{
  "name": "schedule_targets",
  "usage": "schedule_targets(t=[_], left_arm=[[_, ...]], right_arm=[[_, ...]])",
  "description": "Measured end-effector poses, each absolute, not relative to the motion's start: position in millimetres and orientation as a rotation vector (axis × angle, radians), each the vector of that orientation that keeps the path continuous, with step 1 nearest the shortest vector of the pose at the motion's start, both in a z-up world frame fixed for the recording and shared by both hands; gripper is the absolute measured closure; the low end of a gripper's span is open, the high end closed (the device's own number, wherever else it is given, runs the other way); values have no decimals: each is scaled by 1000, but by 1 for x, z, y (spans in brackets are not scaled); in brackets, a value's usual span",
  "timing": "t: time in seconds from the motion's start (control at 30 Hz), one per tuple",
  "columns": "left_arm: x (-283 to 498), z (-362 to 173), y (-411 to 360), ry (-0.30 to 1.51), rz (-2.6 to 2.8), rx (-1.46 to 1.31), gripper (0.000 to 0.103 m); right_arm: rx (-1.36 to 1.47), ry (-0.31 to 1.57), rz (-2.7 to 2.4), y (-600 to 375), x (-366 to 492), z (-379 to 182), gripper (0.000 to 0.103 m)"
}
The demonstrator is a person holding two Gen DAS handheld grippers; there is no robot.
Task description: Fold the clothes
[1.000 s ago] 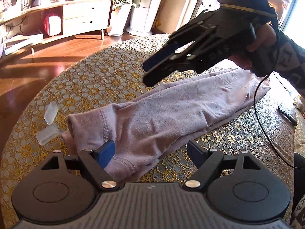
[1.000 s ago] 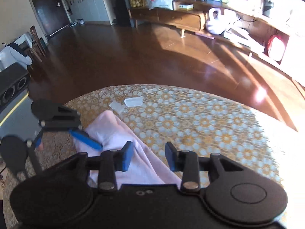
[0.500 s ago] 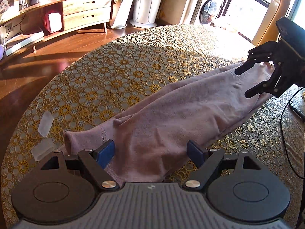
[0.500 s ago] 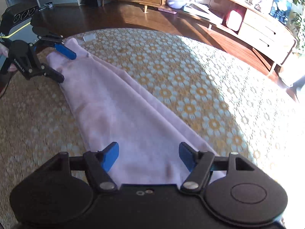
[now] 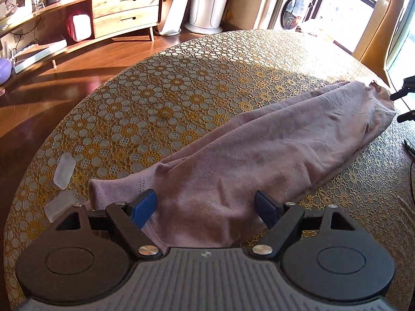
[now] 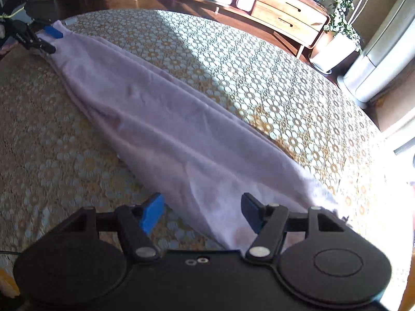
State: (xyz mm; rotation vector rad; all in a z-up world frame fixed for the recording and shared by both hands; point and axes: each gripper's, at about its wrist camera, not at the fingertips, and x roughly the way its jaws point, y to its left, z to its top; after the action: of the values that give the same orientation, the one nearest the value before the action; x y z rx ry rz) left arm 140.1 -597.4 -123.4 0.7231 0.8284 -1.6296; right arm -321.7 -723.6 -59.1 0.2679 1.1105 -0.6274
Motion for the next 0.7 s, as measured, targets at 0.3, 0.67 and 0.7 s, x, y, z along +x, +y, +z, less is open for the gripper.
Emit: schedule_targets(t=[0.3,0.67,0.7], left_arm=[[46,-72,-590,715,-1845,768,20],[-160,-104,-610,782,-2180,901,20],[-172,-106,-612,780,-2193,908,20]], right_arm=[[316,1028,-793,-731,-397,-48,0],[135,1038,-442,-704,-340,-59,0],[103,1055,-419,-701,-335,-63,0]])
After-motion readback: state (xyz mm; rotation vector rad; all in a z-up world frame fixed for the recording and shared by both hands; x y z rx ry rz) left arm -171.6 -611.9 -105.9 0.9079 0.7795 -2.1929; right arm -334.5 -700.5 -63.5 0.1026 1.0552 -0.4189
